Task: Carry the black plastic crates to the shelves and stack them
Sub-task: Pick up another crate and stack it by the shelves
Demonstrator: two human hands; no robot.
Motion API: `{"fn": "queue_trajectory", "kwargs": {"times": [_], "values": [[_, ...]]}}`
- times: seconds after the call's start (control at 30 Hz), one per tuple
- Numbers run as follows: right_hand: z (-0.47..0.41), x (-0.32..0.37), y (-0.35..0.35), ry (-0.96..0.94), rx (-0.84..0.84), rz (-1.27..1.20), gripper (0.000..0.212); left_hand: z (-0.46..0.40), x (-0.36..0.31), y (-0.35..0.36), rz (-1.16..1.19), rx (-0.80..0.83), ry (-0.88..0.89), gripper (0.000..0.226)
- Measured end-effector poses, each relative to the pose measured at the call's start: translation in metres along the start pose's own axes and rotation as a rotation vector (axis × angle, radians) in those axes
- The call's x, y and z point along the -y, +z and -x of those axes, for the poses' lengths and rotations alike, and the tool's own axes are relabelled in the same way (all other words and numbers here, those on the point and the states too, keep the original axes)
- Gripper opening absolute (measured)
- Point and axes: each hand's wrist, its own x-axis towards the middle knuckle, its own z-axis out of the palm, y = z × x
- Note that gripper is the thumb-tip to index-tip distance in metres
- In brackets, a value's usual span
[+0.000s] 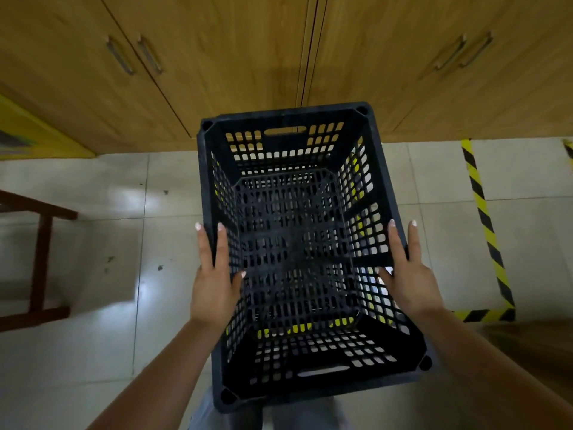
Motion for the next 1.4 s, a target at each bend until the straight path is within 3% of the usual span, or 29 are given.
{"fn": "queue_trajectory", "kwargs": {"times": [0.23, 0.43, 0.9, 1.0, 1.1, 1.2, 1.4], "values": [[0.003, -0.002, -0.002, -0.019, -0.009, -0.117, 0.100, 0.004, -0.004, 0.002, -0.011, 0.026, -0.073, 0.103], [-0.011, -0.007, -0.010, -0.075, -0.084, -0.172, 0.088, 0.001, -0.016, -0.011, 0.048, 0.002, -0.049, 0.103], [-0.040, 0.023, -0.009, -0.034, -0.070, -0.225, 0.076, -0.049, 0.003, -0.019, -0.036, -0.008, -0.002, 0.102], [-0.044, 0.022, -0.011, -0.034, -0.063, -0.209, 0.081, -0.047, 0.003, -0.017, 0.007, -0.031, -0.060, 0.091], [-0.049, 0.028, -0.018, 0.001, -0.038, -0.367, 0.084, -0.043, 0.001, -0.018, 0.076, -0.002, -0.112, 0.086], [-0.054, 0.036, -0.023, 0.069, -0.020, -0.511, 0.087, -0.043, -0.003, -0.021, 0.152, -0.012, -0.156, 0.085], [-0.052, 0.043, -0.022, 0.124, -0.080, -0.553, 0.088, -0.042, -0.006, -0.022, 0.259, -0.057, -0.213, 0.088]]}}
